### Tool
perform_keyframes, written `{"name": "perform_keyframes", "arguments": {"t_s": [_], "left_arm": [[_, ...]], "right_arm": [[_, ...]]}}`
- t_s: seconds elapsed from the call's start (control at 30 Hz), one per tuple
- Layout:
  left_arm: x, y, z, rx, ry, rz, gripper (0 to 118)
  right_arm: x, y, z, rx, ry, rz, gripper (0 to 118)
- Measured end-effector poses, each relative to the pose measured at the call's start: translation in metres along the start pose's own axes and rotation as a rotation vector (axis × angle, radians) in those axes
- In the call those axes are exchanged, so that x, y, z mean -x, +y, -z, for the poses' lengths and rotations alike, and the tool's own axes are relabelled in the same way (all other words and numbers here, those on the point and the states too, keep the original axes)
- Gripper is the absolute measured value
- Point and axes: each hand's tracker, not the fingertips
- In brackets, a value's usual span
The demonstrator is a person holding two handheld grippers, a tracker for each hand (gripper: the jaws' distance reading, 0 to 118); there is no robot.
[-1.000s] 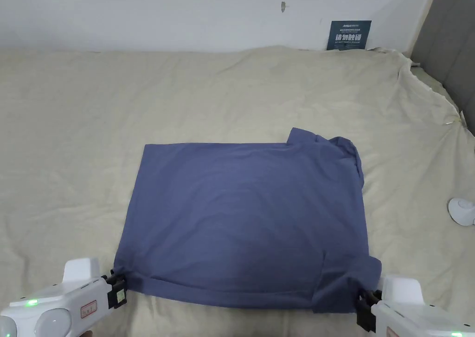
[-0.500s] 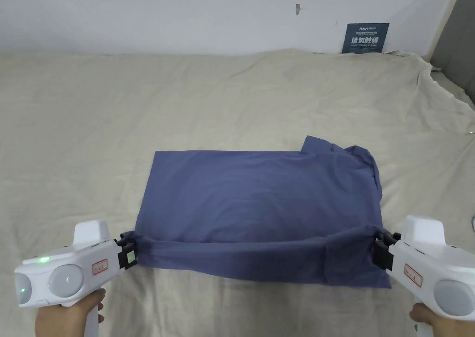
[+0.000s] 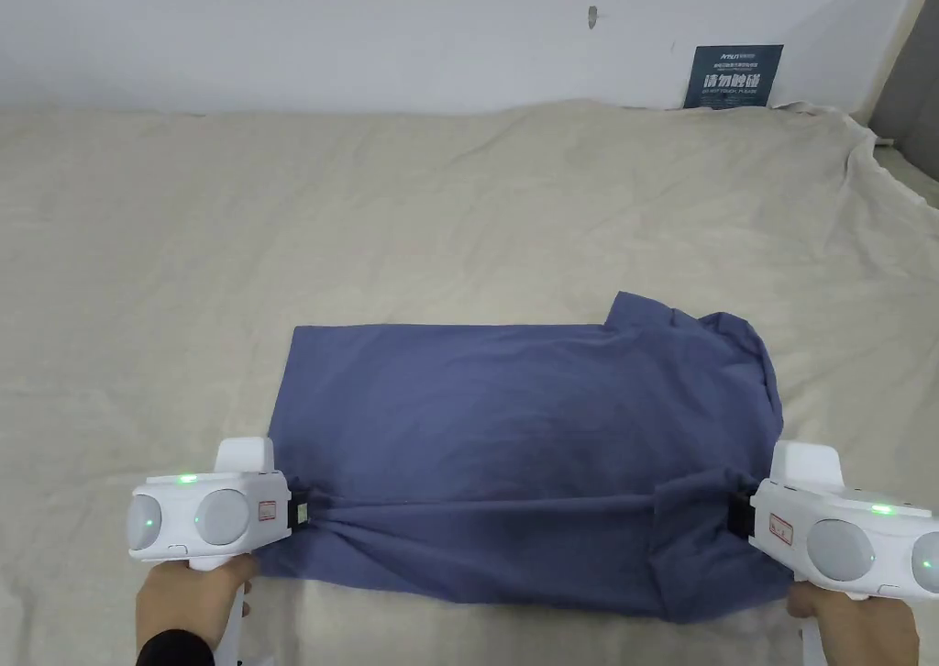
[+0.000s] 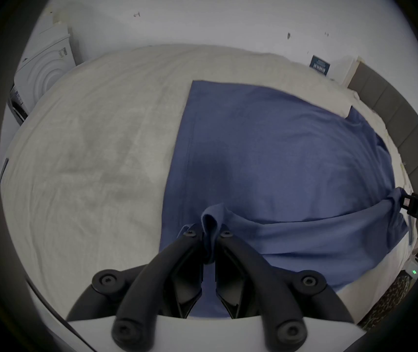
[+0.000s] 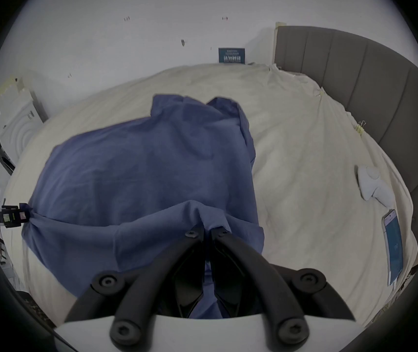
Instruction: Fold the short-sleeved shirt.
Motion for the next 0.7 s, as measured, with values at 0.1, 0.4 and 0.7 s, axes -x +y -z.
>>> {"name": "perform_keyframes", "arguments": {"t_s": [0.1, 0.4, 0.7], "left_arm": [[-0.002, 0.004, -0.004, 0.002, 0.008, -0.01, 6], [-0.009, 0.001, -0.056, -0.058, 0.007, -0.014, 99], [-0.014, -0.027, -0.171, -0.322, -0.003, -0.026, 100]], "right_arm": [[0.0, -0.006, 0.014, 0.033, -0.016, 0.003, 2], [0.007, 0.003, -0.051, -0.088, 0.013, 0.007, 93], [0.025, -0.012, -0.2, -0.412, 0.035, -0.059, 93]]}}
